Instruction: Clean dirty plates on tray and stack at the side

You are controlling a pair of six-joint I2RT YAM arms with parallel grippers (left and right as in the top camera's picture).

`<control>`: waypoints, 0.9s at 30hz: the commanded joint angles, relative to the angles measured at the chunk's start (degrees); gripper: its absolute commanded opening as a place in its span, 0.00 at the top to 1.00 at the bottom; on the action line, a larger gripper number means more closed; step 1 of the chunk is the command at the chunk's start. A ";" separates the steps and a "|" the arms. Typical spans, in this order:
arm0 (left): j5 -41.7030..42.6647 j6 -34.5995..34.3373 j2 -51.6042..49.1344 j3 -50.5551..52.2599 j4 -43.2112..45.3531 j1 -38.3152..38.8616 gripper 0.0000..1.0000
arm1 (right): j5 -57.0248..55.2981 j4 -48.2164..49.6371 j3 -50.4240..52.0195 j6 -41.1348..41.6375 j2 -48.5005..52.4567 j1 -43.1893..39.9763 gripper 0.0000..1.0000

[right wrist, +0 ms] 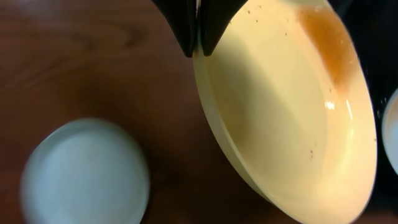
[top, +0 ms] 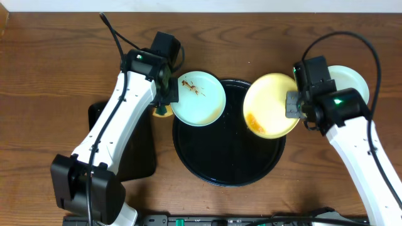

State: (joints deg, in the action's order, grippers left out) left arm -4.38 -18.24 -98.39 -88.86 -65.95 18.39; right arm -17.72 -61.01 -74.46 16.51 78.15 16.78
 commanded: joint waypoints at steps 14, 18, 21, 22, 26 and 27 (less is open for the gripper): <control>1.03 -0.66 0.17 -0.83 0.24 -0.72 0.93 | -34.47 -3.08 -6.58 -4.79 -1.27 17.00 0.98; 1.03 -0.66 0.11 -0.83 0.44 -0.72 0.92 | -35.67 -3.06 -6.56 -4.57 -1.25 18.95 0.98; 1.44 -0.66 0.04 -0.59 0.87 -0.72 0.93 | -35.65 -3.10 -6.54 -4.33 -0.94 19.78 0.99; 1.44 -0.63 0.02 -0.52 0.92 -0.72 0.93 | -35.50 -3.08 -6.54 -4.31 -0.72 19.96 0.99; 1.44 -0.59 -0.09 -0.35 1.20 -0.72 0.93 | -32.04 -3.93 -6.54 -1.11 0.50 20.02 0.98; 1.46 -0.44 -0.09 -0.26 1.31 -0.72 0.93 | -31.61 -4.39 -6.51 0.13 0.81 20.06 0.98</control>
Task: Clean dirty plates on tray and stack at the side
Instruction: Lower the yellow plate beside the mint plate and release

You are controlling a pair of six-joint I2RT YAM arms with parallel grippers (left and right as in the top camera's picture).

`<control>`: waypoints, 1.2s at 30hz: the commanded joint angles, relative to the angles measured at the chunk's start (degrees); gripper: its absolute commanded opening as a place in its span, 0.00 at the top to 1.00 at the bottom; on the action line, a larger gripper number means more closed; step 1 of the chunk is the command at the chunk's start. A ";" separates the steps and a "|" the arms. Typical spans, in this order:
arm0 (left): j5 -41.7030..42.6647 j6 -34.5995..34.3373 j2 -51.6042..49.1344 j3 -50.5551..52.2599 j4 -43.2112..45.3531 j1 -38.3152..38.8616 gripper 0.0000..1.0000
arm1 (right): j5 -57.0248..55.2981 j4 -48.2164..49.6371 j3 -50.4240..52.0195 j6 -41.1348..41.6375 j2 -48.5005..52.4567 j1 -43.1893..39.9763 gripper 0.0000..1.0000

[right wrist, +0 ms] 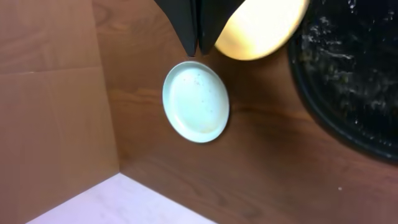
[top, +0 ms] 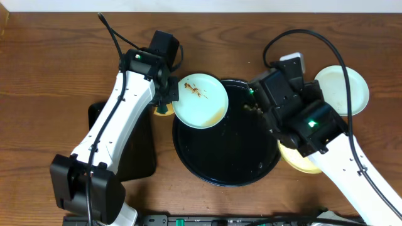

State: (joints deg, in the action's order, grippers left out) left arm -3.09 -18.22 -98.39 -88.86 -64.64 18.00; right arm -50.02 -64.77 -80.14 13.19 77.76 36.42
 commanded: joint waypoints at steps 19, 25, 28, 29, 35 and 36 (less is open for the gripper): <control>1.01 0.59 -0.09 -0.24 0.07 -0.31 0.93 | 31.04 -10.58 0.63 27.08 2.25 -24.83 0.17; 1.01 0.85 -0.09 -0.24 0.44 -0.31 0.93 | 39.36 -6.64 11.50 26.80 2.25 -39.47 0.26; 1.01 0.85 -0.09 -0.24 0.44 -0.33 0.93 | 43.85 -1.86 18.14 25.05 2.23 -43.32 0.26; 1.01 0.85 -0.09 -0.24 0.44 -0.31 0.93 | 44.68 -0.31 20.35 24.87 2.23 -44.44 0.26; 0.98 0.85 -0.09 -0.24 0.42 -0.31 0.92 | 45.48 5.53 29.27 24.63 2.23 -49.90 0.22; 1.01 0.85 -0.09 -0.24 0.42 -0.31 0.93 | 46.12 6.67 30.40 23.89 2.25 -51.10 0.21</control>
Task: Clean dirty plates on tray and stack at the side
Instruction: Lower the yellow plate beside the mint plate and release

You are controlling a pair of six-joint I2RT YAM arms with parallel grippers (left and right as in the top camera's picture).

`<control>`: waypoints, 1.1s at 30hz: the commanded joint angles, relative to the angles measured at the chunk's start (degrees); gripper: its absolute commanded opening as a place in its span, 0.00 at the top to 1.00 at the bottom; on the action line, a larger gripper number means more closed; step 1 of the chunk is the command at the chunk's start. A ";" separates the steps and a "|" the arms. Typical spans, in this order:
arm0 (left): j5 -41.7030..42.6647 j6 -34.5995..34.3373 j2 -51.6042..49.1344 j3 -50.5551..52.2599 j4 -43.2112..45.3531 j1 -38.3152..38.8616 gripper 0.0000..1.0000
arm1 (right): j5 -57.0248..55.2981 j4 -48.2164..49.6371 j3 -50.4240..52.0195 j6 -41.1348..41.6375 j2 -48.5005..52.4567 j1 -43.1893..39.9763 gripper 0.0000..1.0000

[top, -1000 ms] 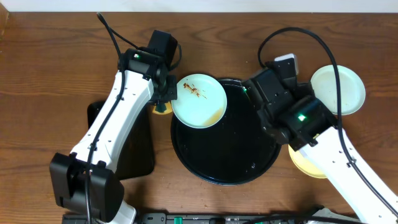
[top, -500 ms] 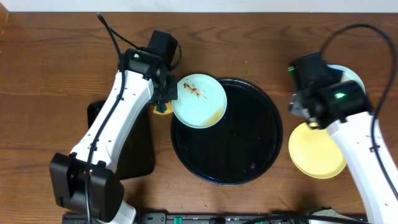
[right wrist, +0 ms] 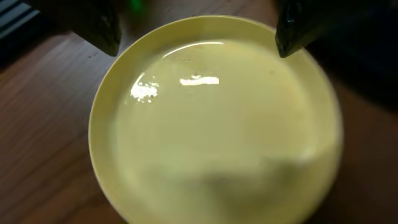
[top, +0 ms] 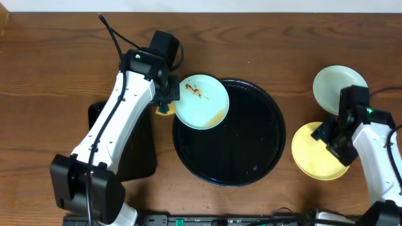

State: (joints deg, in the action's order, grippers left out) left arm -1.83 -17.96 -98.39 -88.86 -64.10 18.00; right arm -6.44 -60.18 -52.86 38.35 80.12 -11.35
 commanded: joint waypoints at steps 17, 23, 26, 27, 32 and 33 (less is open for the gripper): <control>-0.26 0.79 -0.09 -0.24 -0.15 -0.31 0.93 | 18.60 9.53 10.45 -15.06 -0.04 -31.76 0.26; -0.26 0.81 -0.09 -0.24 -0.15 -0.31 0.93 | 23.17 17.03 16.63 -15.28 0.04 -31.52 0.34; -0.26 0.81 -0.09 -0.24 -0.15 -0.31 0.93 | 24.57 19.74 18.64 -15.28 0.04 -31.50 0.40; -0.26 0.81 -0.09 -0.24 -0.15 -0.31 0.92 | 24.76 20.41 19.08 -15.26 0.04 -31.47 0.48; -0.26 0.81 -0.09 -0.24 -0.15 -0.31 0.92 | 24.70 22.12 19.61 -15.21 0.04 -31.47 0.78; -0.26 0.83 -0.09 -0.24 -0.15 -0.31 0.93 | 24.68 22.29 19.61 -15.10 0.04 -31.47 0.82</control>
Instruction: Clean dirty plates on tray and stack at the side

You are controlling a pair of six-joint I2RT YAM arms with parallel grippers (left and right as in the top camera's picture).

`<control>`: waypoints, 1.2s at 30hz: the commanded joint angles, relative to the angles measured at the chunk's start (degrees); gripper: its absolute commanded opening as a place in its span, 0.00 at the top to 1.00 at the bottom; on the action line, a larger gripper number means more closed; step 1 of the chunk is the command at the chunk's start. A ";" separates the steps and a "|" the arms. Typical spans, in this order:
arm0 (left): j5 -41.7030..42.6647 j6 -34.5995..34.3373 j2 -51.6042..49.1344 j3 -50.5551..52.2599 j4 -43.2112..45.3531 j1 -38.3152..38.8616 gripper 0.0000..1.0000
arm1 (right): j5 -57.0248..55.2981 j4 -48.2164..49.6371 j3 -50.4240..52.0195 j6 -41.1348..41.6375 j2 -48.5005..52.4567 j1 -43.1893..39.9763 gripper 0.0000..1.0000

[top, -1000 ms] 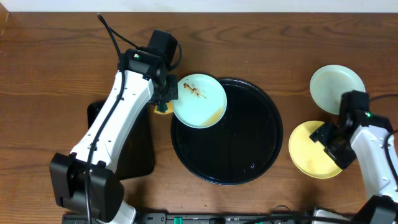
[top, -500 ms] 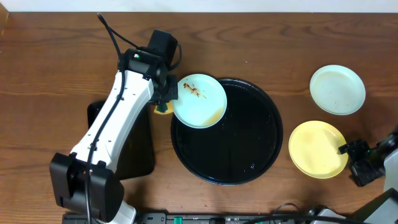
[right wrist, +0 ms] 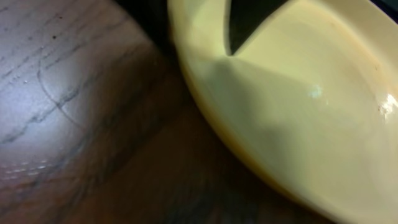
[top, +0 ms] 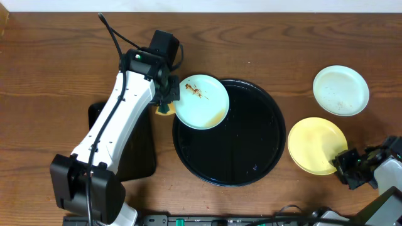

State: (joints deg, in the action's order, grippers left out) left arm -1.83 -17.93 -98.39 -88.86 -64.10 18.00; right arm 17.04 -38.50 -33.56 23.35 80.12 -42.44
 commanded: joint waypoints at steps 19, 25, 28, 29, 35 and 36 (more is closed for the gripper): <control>-0.24 0.76 -0.09 -0.24 -0.13 -0.31 0.93 | 2.82 0.76 -0.63 -1.57 -6.25 2.40 0.98; -0.17 0.76 -0.09 -0.24 -0.13 -0.31 0.93 | 1.75 -4.81 -4.81 0.07 -16.65 5.55 0.98; -0.07 0.76 -0.09 -0.24 -0.11 -0.31 0.92 | 0.24 -7.39 -6.99 1.49 -20.52 5.88 0.98; -0.07 0.76 -0.09 -0.24 -0.11 -0.31 0.93 | -0.28 -8.02 -7.63 1.90 -21.27 5.88 0.98; -0.07 0.79 -0.09 -0.24 -0.11 -0.31 0.93 | -2.71 -6.97 -8.76 3.82 -21.35 5.86 0.98; -0.07 0.79 -0.09 -0.24 -0.11 -0.31 0.93 | -2.73 -6.19 -8.76 3.96 -20.94 5.86 0.98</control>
State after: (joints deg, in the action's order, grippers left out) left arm -1.83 -17.93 -98.39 -88.86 -64.10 18.00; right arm 15.86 -46.00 -41.30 25.41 58.59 -37.36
